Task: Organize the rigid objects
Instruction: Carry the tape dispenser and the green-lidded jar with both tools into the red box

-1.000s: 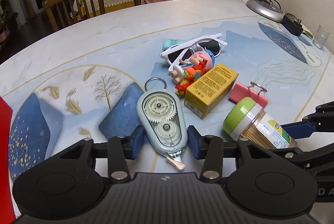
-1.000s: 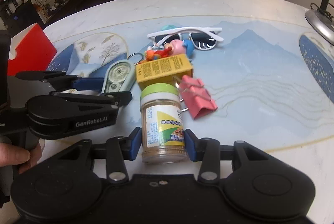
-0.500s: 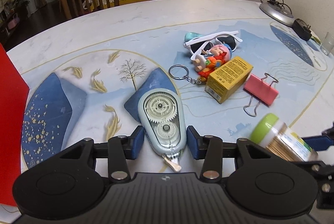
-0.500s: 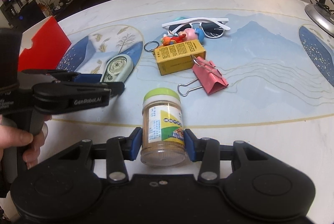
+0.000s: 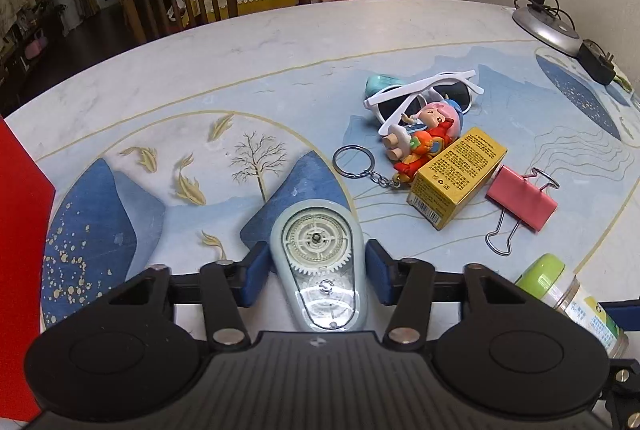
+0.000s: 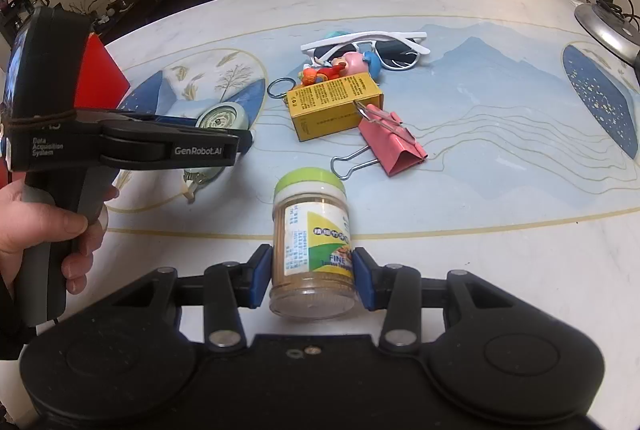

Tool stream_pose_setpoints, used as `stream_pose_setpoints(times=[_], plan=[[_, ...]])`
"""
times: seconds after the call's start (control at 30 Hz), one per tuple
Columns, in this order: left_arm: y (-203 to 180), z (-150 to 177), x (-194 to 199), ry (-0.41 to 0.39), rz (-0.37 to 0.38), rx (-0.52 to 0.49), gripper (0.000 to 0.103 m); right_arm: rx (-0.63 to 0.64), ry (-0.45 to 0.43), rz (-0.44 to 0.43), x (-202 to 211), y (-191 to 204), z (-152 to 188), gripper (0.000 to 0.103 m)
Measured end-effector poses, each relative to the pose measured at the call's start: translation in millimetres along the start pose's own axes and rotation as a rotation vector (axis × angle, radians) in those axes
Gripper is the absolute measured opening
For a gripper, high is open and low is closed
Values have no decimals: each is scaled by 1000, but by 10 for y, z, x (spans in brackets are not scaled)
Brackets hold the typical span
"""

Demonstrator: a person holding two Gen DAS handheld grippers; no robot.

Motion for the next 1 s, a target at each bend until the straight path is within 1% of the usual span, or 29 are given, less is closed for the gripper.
stream_pose_setpoints(times=[0.13,0.23,0.5,0.73,0.87,1.0], plan=[[27,67,50,1,10,7,51,-2,-5,9,6,19,-9,42],[65,146,141,-2,39,36,51,-6,-8,16,24,42,-22,42],[245,398,541,-10,98,106,51,-7,-40,-15,191,262,-78,42],[496,472,1098,-68,131,113,51,31,-74,-46,413,657,-136,42],[741,501,1392,-95,127,124,51,62,-91,-69,535,968,-153,42],[1041,543,1645,-112,98,137,51,90,-108,-89,610,1297,-165,42]])
Point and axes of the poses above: each gripper's, at about its wrist camera, not at the fingertips, and x roughly against the way its jaws point, y to its left, z to its underside, the point moved 9 cm from there along -x, roughly the way its jaws point, and after that the axes turned 10 degrees about -x, right-handed, at the moved point
